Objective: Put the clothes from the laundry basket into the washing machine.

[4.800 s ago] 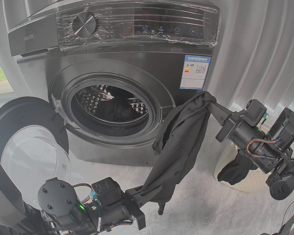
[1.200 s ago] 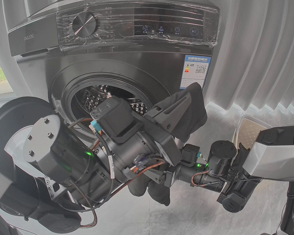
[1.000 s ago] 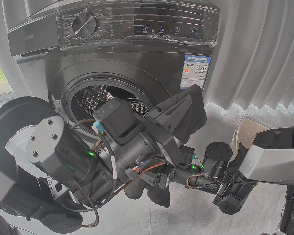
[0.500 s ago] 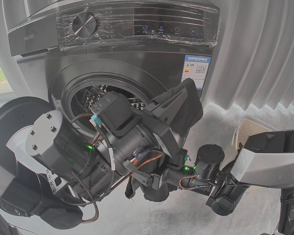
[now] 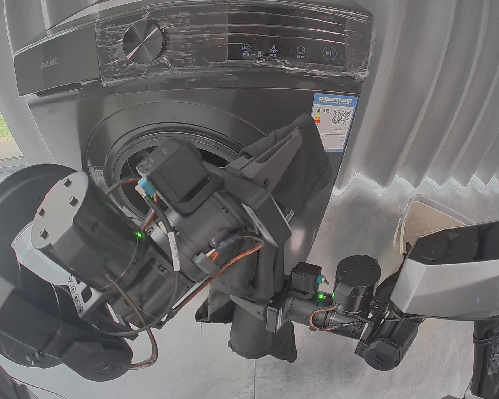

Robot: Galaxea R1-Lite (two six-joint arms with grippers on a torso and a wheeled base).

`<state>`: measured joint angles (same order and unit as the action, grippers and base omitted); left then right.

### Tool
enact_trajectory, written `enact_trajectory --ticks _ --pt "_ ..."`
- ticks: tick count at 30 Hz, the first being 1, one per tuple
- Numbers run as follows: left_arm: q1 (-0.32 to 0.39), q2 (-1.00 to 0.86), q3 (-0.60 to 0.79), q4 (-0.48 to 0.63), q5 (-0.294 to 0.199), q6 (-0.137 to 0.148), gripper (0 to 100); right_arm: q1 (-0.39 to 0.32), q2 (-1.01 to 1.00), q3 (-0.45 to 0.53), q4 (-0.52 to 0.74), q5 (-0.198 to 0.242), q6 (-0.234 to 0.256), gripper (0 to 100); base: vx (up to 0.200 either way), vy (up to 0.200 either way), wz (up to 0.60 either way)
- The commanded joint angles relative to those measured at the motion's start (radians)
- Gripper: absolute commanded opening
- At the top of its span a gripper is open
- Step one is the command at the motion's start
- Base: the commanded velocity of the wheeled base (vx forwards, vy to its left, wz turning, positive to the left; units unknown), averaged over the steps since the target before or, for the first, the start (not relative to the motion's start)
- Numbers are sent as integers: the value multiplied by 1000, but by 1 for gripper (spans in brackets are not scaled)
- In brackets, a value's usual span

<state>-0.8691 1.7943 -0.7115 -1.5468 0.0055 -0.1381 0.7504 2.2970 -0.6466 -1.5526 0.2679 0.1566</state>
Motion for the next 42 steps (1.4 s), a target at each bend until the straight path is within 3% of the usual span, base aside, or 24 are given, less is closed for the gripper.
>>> enact_trajectory --ticks 1,6,10,14,20,26,42 --pt "2 -10 6 1 1 -2 0 -3 -4 2 -3 1 0 0 0 0 0" --pt "16 -12 6 1 1 -5 0 -2 -67 48 -3 1 0 0 0 0 0" --pt "52 -7 6 1 1 -5 0 6 -166 150 -1 5 -5 0 0 0 0" --pt "141 24 17 -1 -4 -9 0 15 -324 312 2 16 -15 0 0 0 0" --pt "176 60 26 -3 -4 -34 0 18 -487 424 3 50 -25 0 0 0 0" --pt "176 85 64 -3 -1 -38 0 18 -522 456 3 71 -32 0 0 0 0" --pt "179 131 129 -4 -4 -37 0 6 -534 440 2 73 -35 0 0 0 0"
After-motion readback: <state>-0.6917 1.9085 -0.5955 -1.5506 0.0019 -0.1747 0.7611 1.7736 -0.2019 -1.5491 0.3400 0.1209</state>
